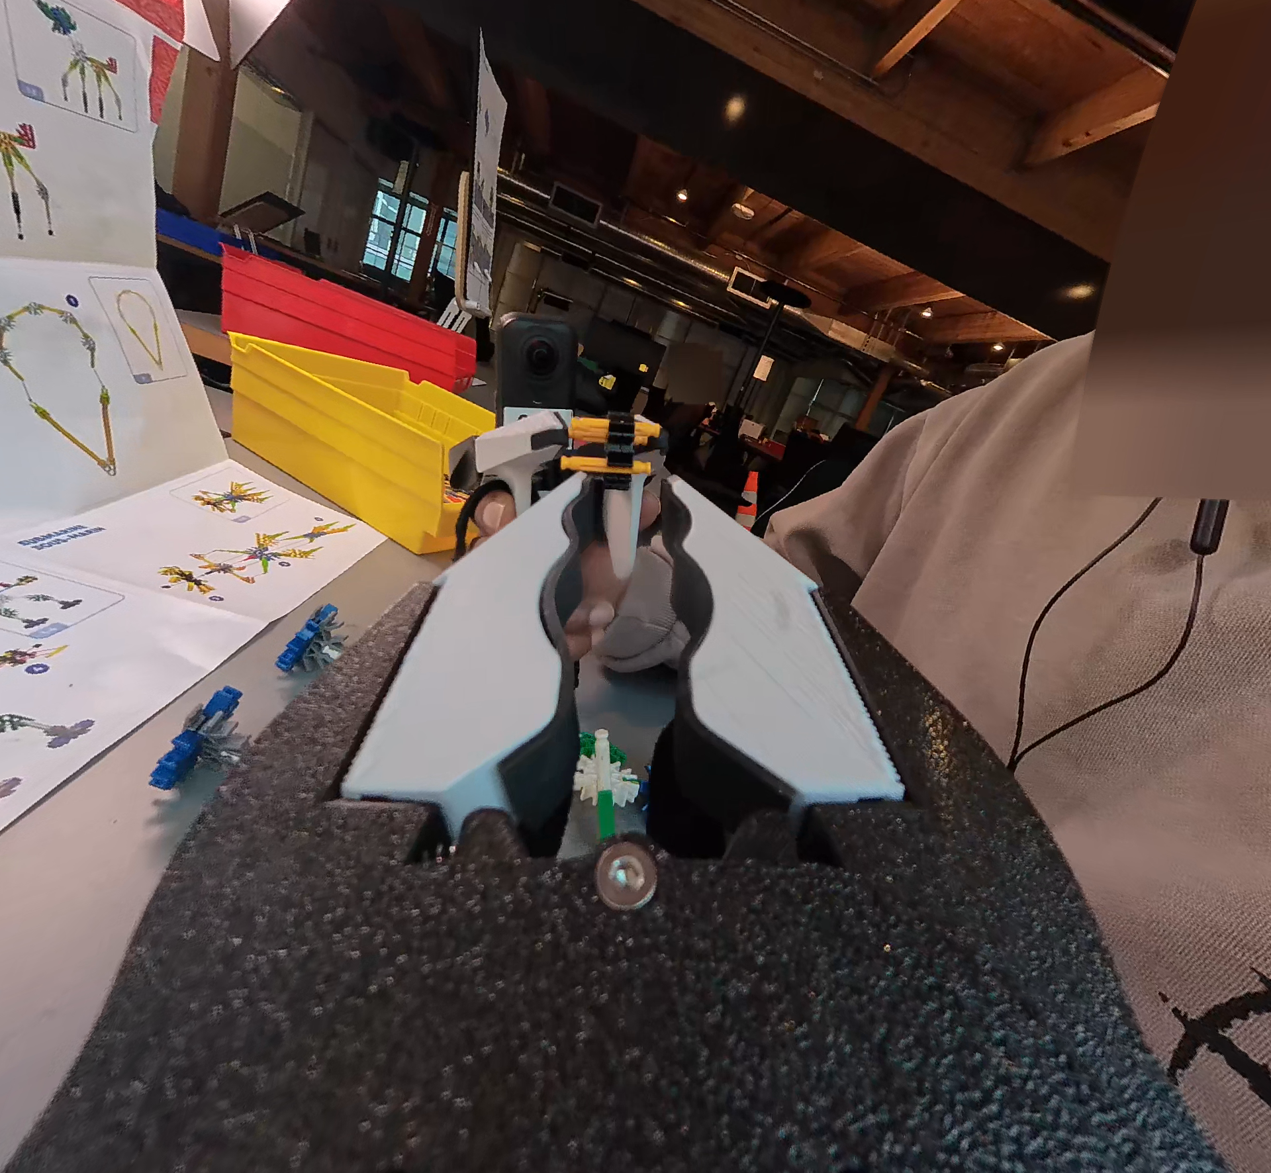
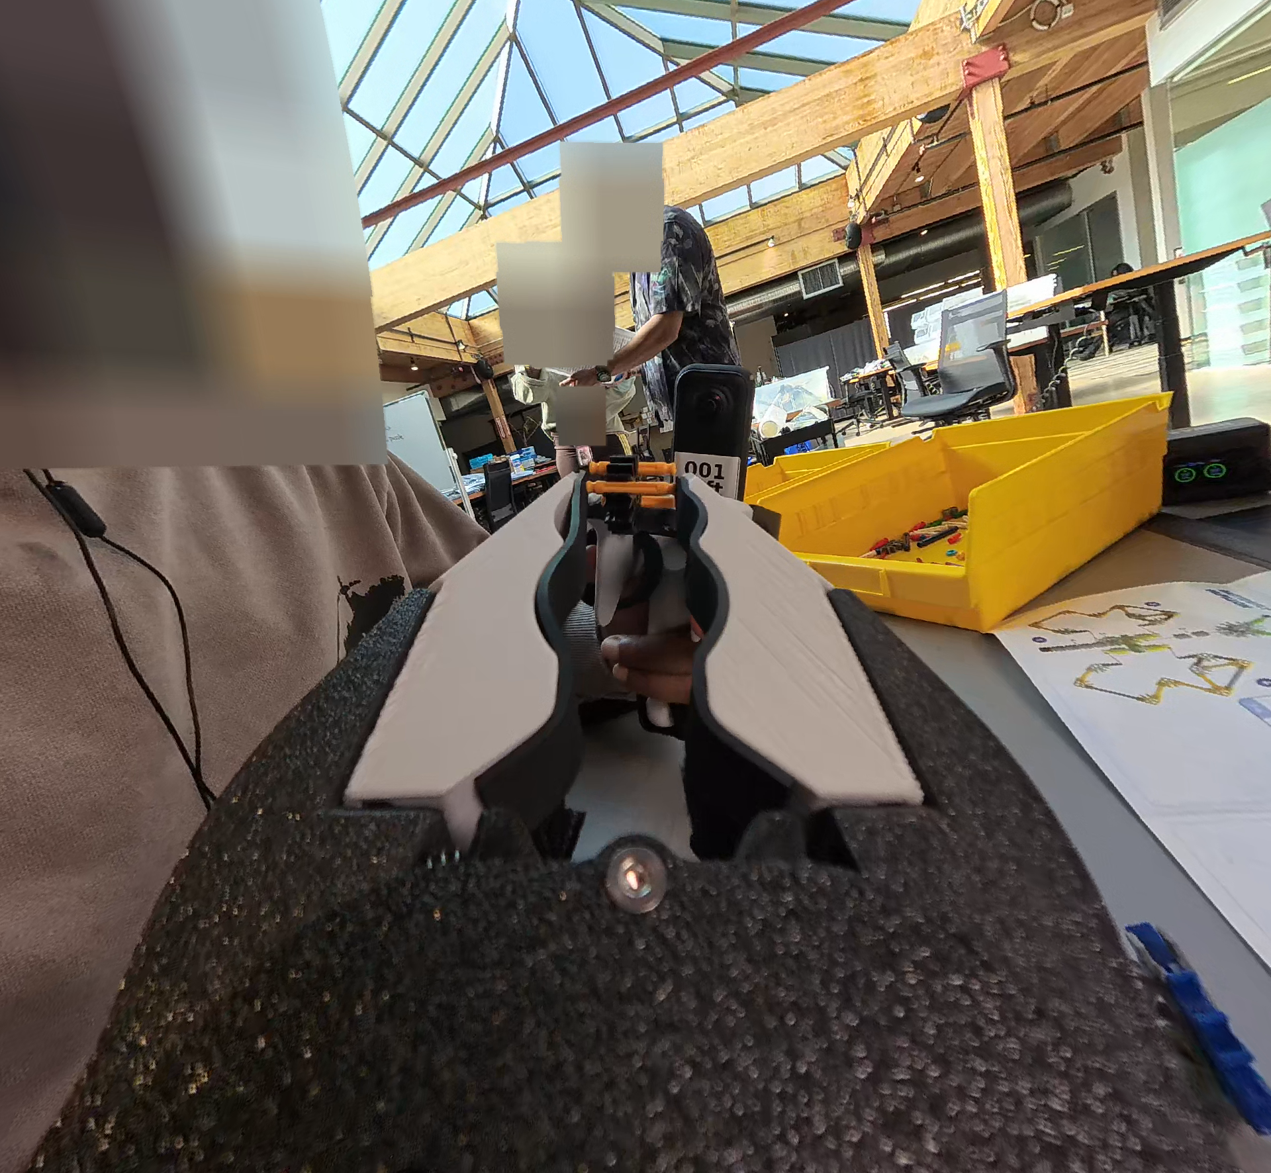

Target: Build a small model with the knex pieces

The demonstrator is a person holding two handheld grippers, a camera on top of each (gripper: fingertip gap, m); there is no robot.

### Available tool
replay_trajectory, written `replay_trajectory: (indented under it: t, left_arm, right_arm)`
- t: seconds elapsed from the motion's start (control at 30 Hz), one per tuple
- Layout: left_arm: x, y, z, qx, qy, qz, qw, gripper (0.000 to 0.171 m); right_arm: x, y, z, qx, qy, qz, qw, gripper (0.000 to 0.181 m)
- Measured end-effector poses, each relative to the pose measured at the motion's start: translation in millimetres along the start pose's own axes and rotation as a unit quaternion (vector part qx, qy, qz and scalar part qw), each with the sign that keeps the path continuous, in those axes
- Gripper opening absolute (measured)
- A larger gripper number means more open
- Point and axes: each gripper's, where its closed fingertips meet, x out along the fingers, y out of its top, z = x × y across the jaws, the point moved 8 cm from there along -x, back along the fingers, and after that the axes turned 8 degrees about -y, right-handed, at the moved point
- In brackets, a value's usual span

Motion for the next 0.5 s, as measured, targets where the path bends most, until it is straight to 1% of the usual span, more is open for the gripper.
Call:
replay_trajectory:
  t: [0.13,0.4,0.43,0.5]
  left_arm:
    - [-2,0,-2,0.002,0.010,-0.006,1.000,0.019]
    - [0,2,2,0.014,0.001,-0.010,1.000,0.019]
    - [1,2,4,0.025,0.003,-0.011,1.000,0.019]
    - [3,2,9,0.074,0.015,-0.029,0.997,0.017]
  right_arm:
    - [0,0,-1,-0.002,0.003,-0.002,1.000,0.023]
    - [0,1,-7,-0.050,0.010,-0.019,0.999,0.023]
    - [0,2,-8,-0.054,0.013,-0.021,0.998,0.023]
    - [-1,4,-10,-0.061,0.017,-0.023,0.998,0.023]
